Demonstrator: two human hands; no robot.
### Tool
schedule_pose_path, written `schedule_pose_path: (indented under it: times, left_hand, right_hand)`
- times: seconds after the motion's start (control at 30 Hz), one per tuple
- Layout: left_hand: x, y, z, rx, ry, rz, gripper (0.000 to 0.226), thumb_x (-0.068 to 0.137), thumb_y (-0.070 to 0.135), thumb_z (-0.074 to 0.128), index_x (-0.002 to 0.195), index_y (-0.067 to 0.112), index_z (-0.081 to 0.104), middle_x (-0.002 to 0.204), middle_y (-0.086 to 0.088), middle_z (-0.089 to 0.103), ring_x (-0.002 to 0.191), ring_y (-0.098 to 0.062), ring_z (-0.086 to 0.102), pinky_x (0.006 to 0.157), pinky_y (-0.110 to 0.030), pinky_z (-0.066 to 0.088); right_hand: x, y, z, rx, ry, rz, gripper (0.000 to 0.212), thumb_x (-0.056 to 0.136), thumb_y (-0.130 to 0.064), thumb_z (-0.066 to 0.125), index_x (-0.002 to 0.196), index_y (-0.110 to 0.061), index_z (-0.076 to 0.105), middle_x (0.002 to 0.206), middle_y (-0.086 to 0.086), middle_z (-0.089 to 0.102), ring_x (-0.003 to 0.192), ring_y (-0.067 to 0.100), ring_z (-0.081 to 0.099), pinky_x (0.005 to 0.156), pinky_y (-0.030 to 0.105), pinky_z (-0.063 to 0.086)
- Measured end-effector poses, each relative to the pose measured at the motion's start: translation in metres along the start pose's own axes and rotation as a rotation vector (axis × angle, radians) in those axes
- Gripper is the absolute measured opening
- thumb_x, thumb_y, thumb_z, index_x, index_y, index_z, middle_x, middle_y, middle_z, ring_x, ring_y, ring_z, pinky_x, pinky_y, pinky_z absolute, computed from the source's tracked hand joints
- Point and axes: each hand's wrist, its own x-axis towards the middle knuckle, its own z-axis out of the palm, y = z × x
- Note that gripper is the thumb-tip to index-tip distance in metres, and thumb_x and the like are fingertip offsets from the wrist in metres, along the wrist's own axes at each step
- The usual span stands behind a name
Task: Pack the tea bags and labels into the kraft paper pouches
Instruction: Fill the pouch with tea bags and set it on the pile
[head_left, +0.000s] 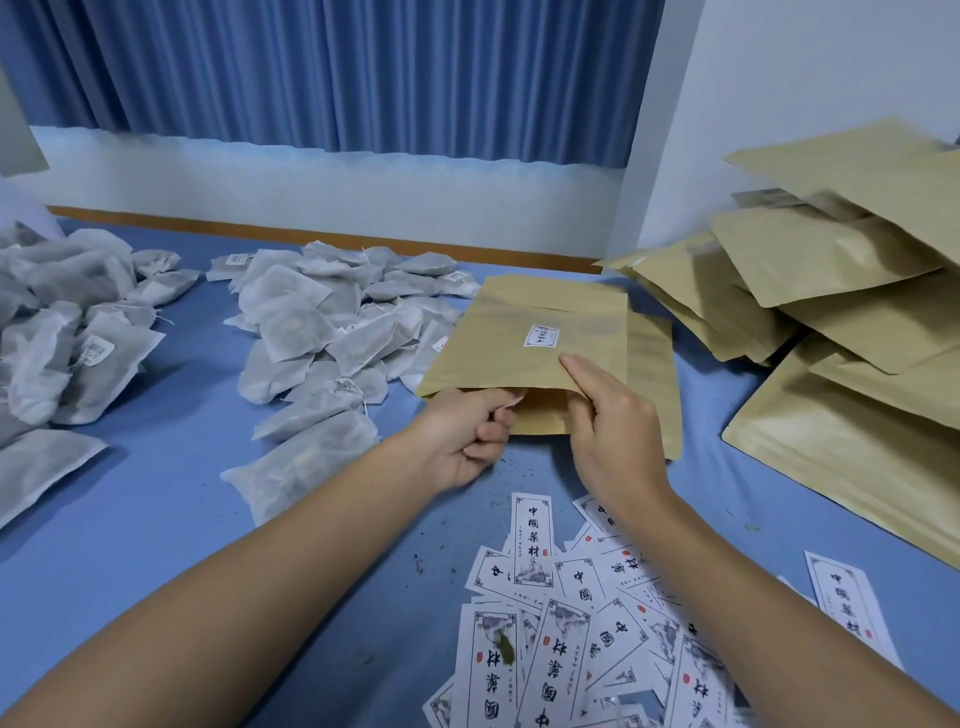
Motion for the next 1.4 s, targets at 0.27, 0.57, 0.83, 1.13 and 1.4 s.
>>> schedule_pose_path:
  times: [0.27,0.57,0.83,1.13,1.4]
  left_hand:
    - [0.031,0.011,0.049,-0.278,0.012,0.285,0.028,0.093,-0.012,0.047,0.107,0.005,0.065,0.097,-0.012,0.069,0.090,-0.024,0.065,0.091,-0.039,0.057]
    - [0.029,0.005,0.042,1.264,-0.053,0.756,0.019,0.090,0.002,0.049,0.097,0.010,0.065,0.096,-0.005,0.067,0.097,-0.029,0.062,0.083,-0.032,0.046]
    - [0.007,0.027,-0.037,1.030,0.831,1.291,0.019,0.088,0.020,0.057,0.103,0.017,0.067,0.107,-0.003,0.061,0.099,-0.020,0.056,0.085,-0.042,0.046]
    - [0.026,0.024,-0.071,1.480,0.778,0.579,0.023,0.096,0.025,0.049,0.118,0.020,0.049,0.112,-0.010,0.061,0.105,-0.036,0.057,0.085,-0.043,0.039]
    - [0.009,0.018,-0.051,1.008,0.695,1.453,0.037,0.087,0.013,0.069,0.123,0.012,0.060,0.114,-0.009,0.051,0.101,-0.027,0.052,0.085,-0.035,0.046]
  right_hand:
    - [0.002,-0.005,0.002,0.014,0.015,-0.005,0.037,0.097,0.000,0.056,0.130,-0.012,0.066,0.130,0.000,0.067,0.116,0.013,0.062,0.098,0.012,0.041]
    - [0.010,-0.003,0.001,0.000,0.018,0.089,0.041,0.095,-0.001,0.053,0.130,-0.019,0.066,0.109,0.004,0.074,0.089,0.023,0.065,0.077,0.032,0.050]
    - [0.032,0.009,0.006,-0.167,-0.121,0.180,0.027,0.106,-0.022,0.045,0.114,-0.011,0.069,0.086,0.016,0.072,0.078,0.040,0.062,0.072,0.045,0.051]
    - [0.031,0.007,0.022,-0.267,-0.111,0.176,0.029,0.105,-0.028,0.048,0.118,-0.014,0.070,0.081,0.020,0.071,0.074,0.044,0.062,0.067,0.045,0.052]
    - [0.032,0.013,0.020,-0.189,-0.060,0.219,0.025,0.103,-0.019,0.047,0.098,-0.009,0.069,0.072,0.020,0.065,0.069,0.043,0.057,0.063,0.041,0.043]
